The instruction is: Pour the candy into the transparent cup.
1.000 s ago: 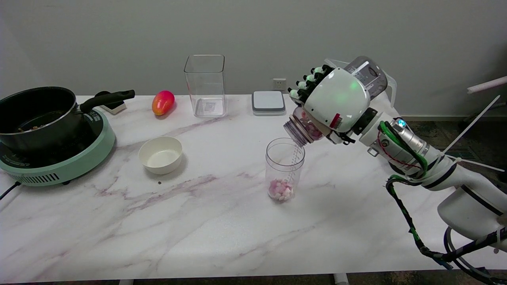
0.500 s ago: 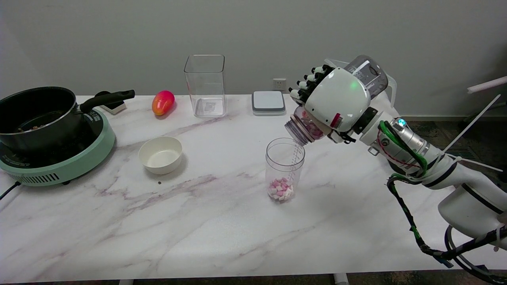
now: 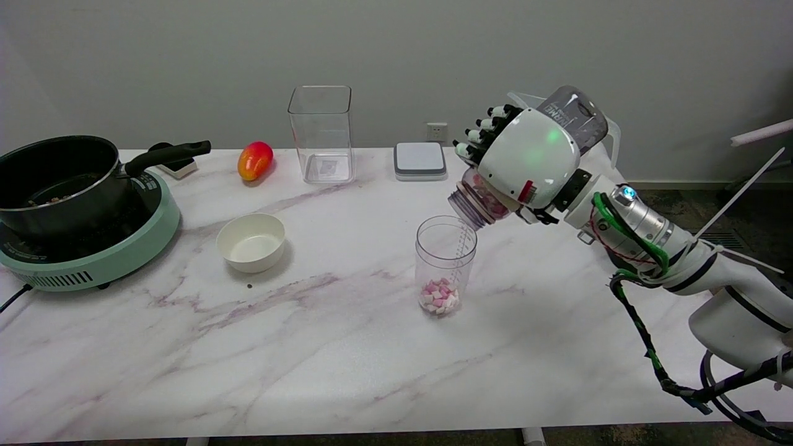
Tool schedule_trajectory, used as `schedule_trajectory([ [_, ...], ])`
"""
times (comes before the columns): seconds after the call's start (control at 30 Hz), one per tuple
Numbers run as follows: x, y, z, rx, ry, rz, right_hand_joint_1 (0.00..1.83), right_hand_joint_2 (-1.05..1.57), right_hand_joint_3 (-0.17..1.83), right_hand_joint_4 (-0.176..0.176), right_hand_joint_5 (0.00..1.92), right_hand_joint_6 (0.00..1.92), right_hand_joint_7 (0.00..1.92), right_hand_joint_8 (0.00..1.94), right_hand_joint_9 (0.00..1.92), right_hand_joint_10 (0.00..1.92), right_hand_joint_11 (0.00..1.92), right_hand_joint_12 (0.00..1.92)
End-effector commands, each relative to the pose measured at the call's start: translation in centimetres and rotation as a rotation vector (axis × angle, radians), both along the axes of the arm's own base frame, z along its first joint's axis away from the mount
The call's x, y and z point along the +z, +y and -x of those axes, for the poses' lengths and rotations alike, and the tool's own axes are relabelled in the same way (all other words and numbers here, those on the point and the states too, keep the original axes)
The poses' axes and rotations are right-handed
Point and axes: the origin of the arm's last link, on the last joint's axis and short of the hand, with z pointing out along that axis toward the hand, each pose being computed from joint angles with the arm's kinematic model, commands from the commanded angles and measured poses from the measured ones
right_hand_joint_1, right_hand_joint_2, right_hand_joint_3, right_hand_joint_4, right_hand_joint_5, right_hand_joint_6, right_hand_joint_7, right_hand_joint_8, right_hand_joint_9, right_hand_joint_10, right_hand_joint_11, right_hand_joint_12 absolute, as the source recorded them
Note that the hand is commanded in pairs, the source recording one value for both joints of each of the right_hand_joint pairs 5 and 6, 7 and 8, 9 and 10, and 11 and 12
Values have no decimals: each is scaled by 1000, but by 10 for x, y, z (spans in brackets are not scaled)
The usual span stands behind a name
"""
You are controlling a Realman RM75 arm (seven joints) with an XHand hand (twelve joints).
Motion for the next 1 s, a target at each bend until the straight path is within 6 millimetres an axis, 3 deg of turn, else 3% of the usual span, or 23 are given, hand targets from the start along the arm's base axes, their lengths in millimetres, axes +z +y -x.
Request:
schedule_trajectory([
  [0.03,0,1,8,-4,48,-10,1546,788,553,0,1490,1490,1549,1549,1476,1476,1242,1242],
  [0.83,0,1,3,19,68,-13,1540,822,505,0,1505,1505,1554,1554,1482,1482,1254,1254],
  [1.0,-3,1,16,-19,36,-18,1539,825,502,0,1506,1506,1554,1554,1483,1483,1255,1255],
])
